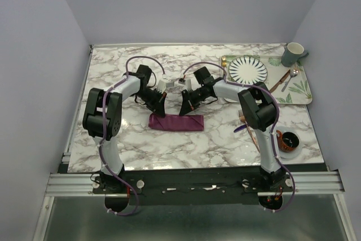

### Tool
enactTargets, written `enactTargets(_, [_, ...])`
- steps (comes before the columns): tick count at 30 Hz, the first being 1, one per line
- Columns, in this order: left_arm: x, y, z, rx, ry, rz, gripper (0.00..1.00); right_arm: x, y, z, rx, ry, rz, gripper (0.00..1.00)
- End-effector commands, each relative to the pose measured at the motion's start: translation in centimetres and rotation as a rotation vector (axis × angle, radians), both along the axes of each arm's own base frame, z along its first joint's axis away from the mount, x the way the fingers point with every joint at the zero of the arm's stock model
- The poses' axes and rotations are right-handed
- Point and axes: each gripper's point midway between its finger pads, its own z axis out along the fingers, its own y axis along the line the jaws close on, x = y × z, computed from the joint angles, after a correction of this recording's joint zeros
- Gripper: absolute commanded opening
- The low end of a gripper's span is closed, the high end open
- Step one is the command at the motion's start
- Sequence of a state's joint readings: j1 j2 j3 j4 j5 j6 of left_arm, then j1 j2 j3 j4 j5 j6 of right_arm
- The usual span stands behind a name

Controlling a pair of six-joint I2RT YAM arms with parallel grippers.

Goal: Fold the napkin into a case and place the utensils inside
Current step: Stuff the top corner of the smaller-rectangle-folded napkin into the folded napkin, then smooth out the smaller rectangle-folded napkin at the center of the board.

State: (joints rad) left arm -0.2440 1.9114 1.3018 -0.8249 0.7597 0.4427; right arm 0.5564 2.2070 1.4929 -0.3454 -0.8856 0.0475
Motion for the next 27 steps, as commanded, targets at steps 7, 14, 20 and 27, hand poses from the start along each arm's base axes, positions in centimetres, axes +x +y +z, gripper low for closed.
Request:
enactTargets(7, [2.6, -0.2, -3.0, 0.027, 0.008, 0.095, 0.0, -0.4, 0.3, -0.4, -0.001, 0.006, 0.027, 0.01])
enactTargets(14, [2.1, 0.2, -4.4, 0.054, 0.048, 0.089, 0.0, 2.4, -0.1, 2.1, -0.011, -0.074, -0.03, 0.13])
enactTargets(20, [2.1, 0.4, -4.8, 0.067, 0.059, 0.089, 0.0, 3.7, -1.8, 5.4, -0.03, -0.157, -0.035, 0.25])
enactTargets(27, [3.0, 0.9, -4.8, 0.076, 0.06, 0.129, 0.0, 0.8, -2.4, 8.5, 0.022, -0.123, -0.019, 0.25])
